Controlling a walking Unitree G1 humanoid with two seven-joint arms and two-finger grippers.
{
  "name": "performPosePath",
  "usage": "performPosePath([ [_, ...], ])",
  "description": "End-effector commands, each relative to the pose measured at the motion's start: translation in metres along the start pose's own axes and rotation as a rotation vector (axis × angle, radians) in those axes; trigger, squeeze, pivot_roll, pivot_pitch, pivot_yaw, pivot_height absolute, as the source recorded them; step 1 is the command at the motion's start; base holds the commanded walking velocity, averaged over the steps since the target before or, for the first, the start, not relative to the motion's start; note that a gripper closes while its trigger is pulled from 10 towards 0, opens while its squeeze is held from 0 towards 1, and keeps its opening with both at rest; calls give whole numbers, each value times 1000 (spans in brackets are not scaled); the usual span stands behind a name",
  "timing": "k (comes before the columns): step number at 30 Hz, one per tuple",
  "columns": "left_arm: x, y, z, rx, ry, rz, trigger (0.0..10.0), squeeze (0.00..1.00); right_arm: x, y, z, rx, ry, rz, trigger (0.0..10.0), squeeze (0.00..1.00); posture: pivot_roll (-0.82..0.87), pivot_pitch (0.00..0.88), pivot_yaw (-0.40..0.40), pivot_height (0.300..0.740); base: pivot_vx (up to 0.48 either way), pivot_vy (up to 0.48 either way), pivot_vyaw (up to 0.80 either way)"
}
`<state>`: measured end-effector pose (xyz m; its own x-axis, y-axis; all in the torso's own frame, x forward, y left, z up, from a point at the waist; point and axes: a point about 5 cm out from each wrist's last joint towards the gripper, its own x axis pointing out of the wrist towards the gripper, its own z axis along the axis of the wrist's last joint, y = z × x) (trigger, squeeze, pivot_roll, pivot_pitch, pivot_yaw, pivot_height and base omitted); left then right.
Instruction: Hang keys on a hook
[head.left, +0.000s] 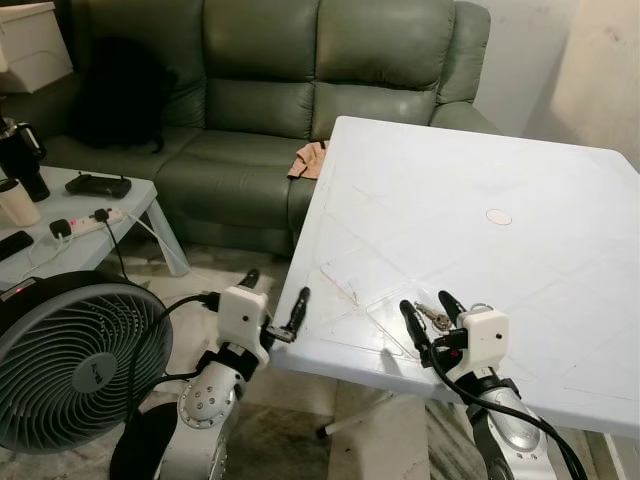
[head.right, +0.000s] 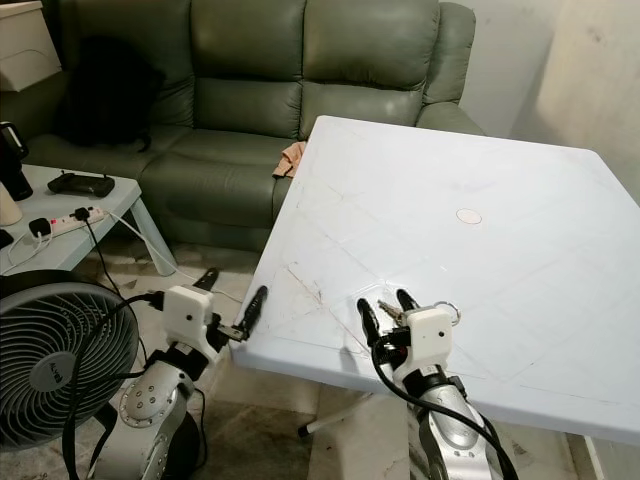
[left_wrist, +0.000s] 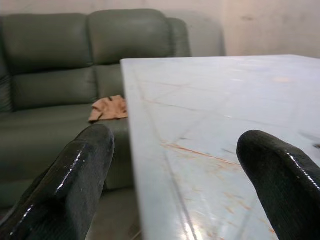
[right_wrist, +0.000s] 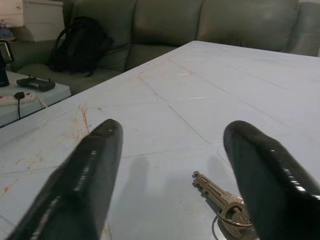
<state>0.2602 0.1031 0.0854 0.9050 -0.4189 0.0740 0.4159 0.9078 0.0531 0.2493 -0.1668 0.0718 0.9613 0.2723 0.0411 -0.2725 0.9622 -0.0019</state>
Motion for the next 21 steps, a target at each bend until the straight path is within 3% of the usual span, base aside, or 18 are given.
performPosePath([
  [1, 1, -2, 5, 20, -21, -24, 10000, 0, 1, -4, 7, -40, -24, -13, 10000, 1000, 17, 0, -16, 740, 0, 0, 0],
  [9, -1, -15, 5, 46, -25, -108, 10000, 0, 12, -18, 15, -96, -22, -65, 10000, 1000, 8, 0, -7, 740, 0, 0, 0],
  [14, -3, -25, 5, 60, -29, -177, 10000, 0, 12, -24, 15, -49, 9, -159, 10000, 1000, 11, 0, -11, 740, 0, 0, 0],
  [15, -3, -27, 5, 65, -29, -188, 10000, 0, 12, -25, 15, -35, 16, -178, 10000, 16, 11, 0, -11, 740, 0, 0, 0],
  [21, -3, -33, 6, 72, -29, -248, 10000, 0, 9, -26, 15, 15, 25, -242, 10000, 0, -14, 0, 1, 740, 0, 0, 0],
])
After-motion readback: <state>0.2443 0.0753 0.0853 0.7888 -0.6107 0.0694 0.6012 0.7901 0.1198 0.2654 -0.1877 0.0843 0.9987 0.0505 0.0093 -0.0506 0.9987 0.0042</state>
